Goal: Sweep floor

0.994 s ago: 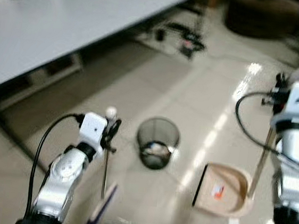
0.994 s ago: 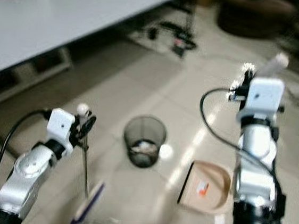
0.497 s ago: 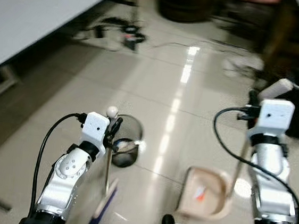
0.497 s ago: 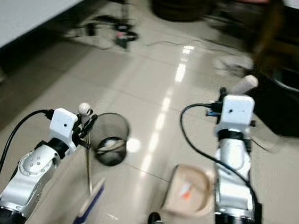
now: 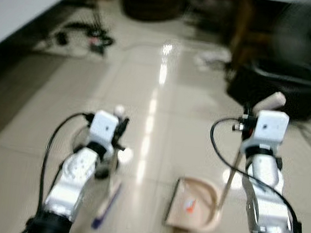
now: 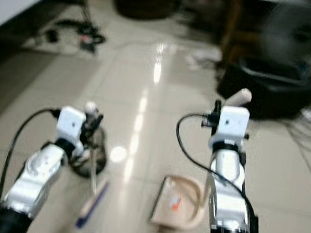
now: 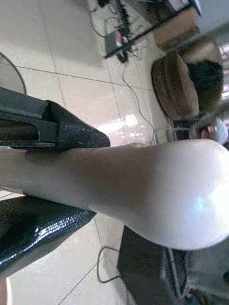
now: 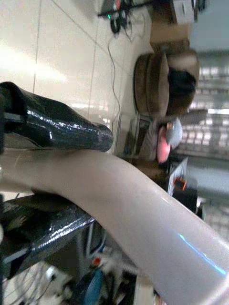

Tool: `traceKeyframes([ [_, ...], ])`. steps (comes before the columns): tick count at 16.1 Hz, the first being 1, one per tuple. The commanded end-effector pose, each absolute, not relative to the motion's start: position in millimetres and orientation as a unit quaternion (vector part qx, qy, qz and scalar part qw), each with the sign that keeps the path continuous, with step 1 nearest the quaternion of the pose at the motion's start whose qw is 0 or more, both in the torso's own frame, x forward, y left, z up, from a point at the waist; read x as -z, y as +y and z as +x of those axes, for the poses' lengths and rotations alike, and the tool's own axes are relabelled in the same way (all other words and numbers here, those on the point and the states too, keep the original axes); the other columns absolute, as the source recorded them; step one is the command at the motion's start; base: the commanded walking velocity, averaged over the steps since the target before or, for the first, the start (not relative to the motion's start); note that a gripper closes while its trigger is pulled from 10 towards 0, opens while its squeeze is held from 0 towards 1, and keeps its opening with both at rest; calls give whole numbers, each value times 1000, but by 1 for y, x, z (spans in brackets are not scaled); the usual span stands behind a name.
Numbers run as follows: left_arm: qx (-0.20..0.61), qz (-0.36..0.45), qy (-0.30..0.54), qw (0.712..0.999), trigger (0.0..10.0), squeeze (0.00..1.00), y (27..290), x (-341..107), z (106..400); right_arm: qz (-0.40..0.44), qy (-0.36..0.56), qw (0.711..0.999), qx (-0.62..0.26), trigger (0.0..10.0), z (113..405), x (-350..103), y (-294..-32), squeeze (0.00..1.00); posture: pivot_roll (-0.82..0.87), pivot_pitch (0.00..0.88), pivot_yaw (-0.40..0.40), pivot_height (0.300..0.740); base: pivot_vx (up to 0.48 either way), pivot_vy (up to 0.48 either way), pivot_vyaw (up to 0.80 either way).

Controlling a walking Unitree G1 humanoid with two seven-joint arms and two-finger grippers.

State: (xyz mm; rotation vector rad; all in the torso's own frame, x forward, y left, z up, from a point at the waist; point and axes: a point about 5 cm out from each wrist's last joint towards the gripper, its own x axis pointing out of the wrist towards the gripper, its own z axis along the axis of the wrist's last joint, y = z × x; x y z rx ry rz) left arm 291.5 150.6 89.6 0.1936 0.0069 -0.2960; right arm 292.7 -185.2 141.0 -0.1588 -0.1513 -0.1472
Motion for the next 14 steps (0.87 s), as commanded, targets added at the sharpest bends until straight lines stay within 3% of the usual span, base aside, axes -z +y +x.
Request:
traceKeyframes([
  [1, 145, 102, -4, 984, 10000, 0, 148, -93, 294, -88, -82, 989, 86, 10000, 292, -144, -193, 0, -7, 60, 58, 740, 0, -480, 0],
  [7, 133, 100, -16, 986, 10000, 0, 148, -98, 296, -92, -75, 989, 88, 10000, 292, -140, -191, 0, -9, 59, 58, 740, 0, -468, 0],
  [14, 120, 84, -64, 987, 10000, 0, 145, -122, 305, -59, -68, 991, 95, 10000, 291, -134, -193, 0, -13, 51, 57, 740, 0, 0, 0],
])
